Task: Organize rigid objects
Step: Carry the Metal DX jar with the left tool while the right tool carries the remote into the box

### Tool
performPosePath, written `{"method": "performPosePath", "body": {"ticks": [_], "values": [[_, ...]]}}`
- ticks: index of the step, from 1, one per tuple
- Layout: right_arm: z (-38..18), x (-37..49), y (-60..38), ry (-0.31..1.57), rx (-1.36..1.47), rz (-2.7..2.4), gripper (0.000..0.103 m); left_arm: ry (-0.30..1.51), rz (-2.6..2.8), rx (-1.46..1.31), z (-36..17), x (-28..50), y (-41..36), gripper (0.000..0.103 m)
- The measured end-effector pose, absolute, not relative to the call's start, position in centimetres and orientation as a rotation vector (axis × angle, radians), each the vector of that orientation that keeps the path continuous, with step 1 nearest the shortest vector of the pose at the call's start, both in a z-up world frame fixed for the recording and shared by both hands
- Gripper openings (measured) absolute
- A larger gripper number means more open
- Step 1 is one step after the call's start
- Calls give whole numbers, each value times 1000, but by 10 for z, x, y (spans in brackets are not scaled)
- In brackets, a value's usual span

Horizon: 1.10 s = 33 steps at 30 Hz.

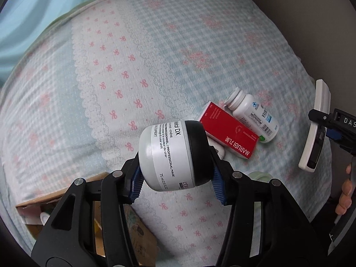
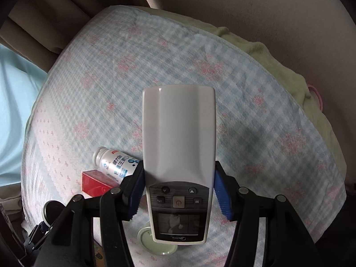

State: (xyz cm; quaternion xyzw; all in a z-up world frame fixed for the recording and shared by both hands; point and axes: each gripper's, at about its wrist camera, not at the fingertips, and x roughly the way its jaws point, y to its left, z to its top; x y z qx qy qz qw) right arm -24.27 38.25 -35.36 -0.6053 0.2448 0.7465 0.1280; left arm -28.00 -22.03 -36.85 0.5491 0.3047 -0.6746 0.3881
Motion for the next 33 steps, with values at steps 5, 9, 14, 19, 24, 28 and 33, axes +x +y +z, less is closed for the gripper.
{"method": "performPosePath", "body": {"ticks": [5,9,14,19,24,28,33], "values": [[-302,-297,309,694,-1742,2252,53,779,-1749,1318,-331,-264,-195,48],[-286,-320,271,676,-1733,2317,53,783,-1767,1259,-294,-231,-178,48],[-256,-305,231,646,-1743,2406,53,796,-1758,1189,-258,-176,-161,48],[-234,-287,176,633,-1771,2487,53,809,-1722,1131,-234,-109,-146,48],[-219,-272,117,636,-1798,2551,53,797,-1684,1114,-220,-39,-133,48],[-211,-262,65,611,-1827,2600,53,790,-1655,1097,-212,15,-129,48],[-221,-261,6,616,-1903,2615,53,781,-1620,1094,-212,71,-135,48]]}}
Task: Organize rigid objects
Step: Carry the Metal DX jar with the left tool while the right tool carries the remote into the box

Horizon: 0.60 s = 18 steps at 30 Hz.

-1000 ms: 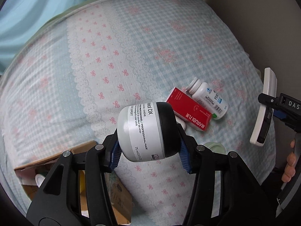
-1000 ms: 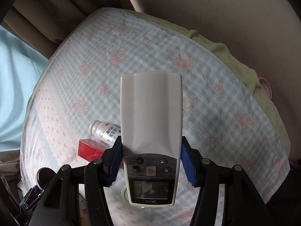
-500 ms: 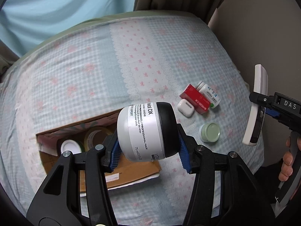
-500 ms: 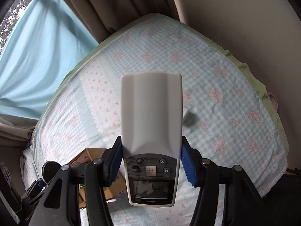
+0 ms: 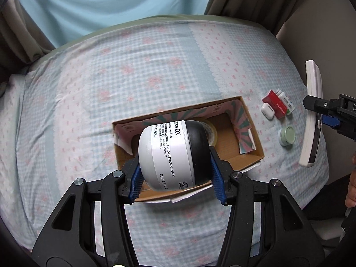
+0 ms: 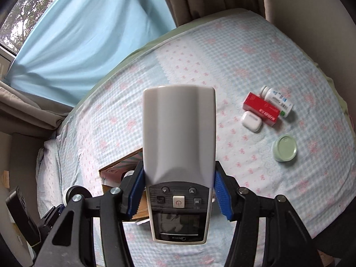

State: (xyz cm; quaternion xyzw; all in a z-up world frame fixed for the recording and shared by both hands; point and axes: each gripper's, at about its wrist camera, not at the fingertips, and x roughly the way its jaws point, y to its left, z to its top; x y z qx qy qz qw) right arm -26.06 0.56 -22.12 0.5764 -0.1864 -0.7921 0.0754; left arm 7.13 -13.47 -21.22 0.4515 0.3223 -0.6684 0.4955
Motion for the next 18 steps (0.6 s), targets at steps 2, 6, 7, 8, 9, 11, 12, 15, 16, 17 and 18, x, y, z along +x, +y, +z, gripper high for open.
{"method": "performPosePath", "body": {"ticks": [2,6,7,8,9,11,12,15,16,17,18], "values": [[-231,-262,-15,-581,1750,-2340,53,780,-1608,1101,-217,90,-139,48],[-261,-268,-48,-653,1808,-2263,53,793,-1588,1119,-235,117,-152,48],[-268,-270,-54,-682,1821,-2246,53,801,-1586,1122,-241,121,-155,48],[-277,-271,-59,-709,1836,-2231,53,810,-1585,1125,-247,124,-159,48],[-285,-272,-64,-733,1852,-2220,53,816,-1585,1129,-253,126,-163,48],[-301,-275,-72,-782,1878,-2203,53,826,-1586,1145,-267,127,-170,48],[-309,-277,-75,-803,1895,-2198,53,827,-1590,1152,-274,127,-173,48],[-334,-280,-77,-898,1948,-2189,53,834,-1599,1175,-294,122,-181,48],[-343,-281,-77,-925,1969,-2189,53,837,-1601,1184,-302,121,-184,48],[-350,-282,-77,-942,1986,-2191,53,837,-1602,1194,-309,119,-186,48],[-357,-283,-78,-951,2000,-2197,53,833,-1604,1207,-317,118,-187,48]]}}
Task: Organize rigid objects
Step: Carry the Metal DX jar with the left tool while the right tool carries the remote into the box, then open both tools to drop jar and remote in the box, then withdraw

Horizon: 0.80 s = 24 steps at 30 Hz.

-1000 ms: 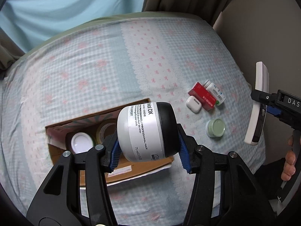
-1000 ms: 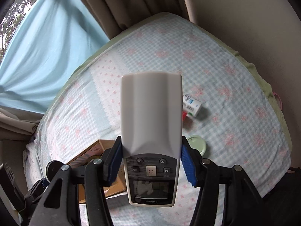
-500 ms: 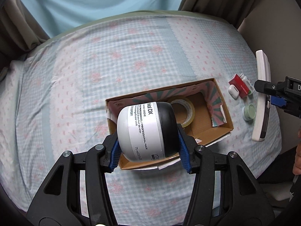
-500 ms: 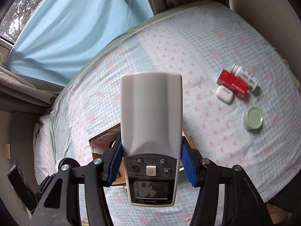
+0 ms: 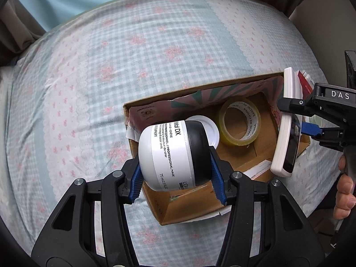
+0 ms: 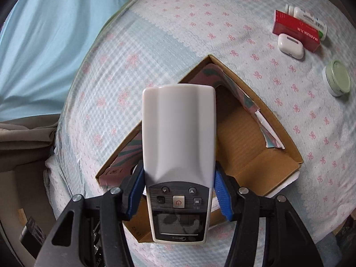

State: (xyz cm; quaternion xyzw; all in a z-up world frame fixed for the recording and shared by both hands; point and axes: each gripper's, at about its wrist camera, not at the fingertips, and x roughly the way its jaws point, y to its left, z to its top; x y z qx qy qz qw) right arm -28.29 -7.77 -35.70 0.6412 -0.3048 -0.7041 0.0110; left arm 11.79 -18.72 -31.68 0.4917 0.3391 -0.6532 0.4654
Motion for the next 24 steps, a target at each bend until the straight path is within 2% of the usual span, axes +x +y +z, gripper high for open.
{"method": "performPosePath", "body": {"ticks": [9,21,22,23,24], "values": [[-388,-287,-83,-885,2044,-2310,53,758,-1617,1334,-363,102,-182,48],[-396,-293,-85,-878,2116,-2313,53,724,-1627,1401,-378,89,-181,50],[-396,-293,-85,-873,2122,-2308,54,714,-1629,1400,-376,88,-180,54],[-394,-293,-85,-862,2130,-2307,67,710,-1635,1401,-374,87,-180,78],[-392,-292,-84,-847,2136,-2309,94,714,-1645,1401,-372,85,-179,101]]}}
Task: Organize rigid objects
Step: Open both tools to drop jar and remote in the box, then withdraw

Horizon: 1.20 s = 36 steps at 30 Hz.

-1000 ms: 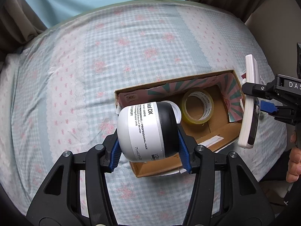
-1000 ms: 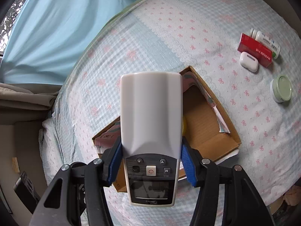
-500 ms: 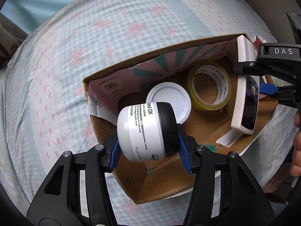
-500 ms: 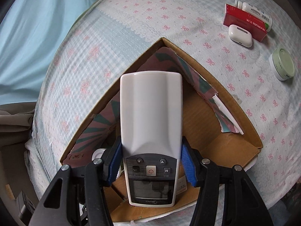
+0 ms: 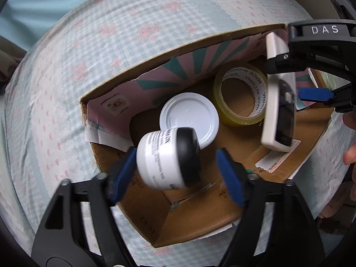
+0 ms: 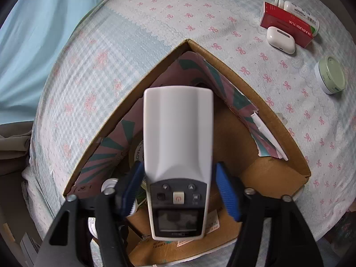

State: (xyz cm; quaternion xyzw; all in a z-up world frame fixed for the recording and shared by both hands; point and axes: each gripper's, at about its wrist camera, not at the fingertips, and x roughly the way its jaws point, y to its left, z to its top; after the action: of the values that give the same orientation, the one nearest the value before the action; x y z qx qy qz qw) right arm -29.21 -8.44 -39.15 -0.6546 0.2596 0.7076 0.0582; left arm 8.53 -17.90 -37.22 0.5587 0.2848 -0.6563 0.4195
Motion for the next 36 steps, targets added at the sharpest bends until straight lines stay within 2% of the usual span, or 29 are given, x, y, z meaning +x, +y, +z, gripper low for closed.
{"method": "performPosePath", "body": {"ticks": [1,9,20,32,36], "values": [[-388,-292,-85,768,-1982,2152,103,718,-1663,1390,-370,85,-178,103],[-374,-291,-85,700,-2019,2210,103,740,-1670,1372,-364,86,-179,103],[-354,-283,-81,710,-2015,2258,103,728,-1656,1330,-336,88,-172,103],[-266,-252,-62,644,-1969,2457,103,713,-1630,1207,-246,81,-132,103],[-235,-237,-43,565,-1945,2556,103,712,-1622,1173,-221,70,-112,103]]}}
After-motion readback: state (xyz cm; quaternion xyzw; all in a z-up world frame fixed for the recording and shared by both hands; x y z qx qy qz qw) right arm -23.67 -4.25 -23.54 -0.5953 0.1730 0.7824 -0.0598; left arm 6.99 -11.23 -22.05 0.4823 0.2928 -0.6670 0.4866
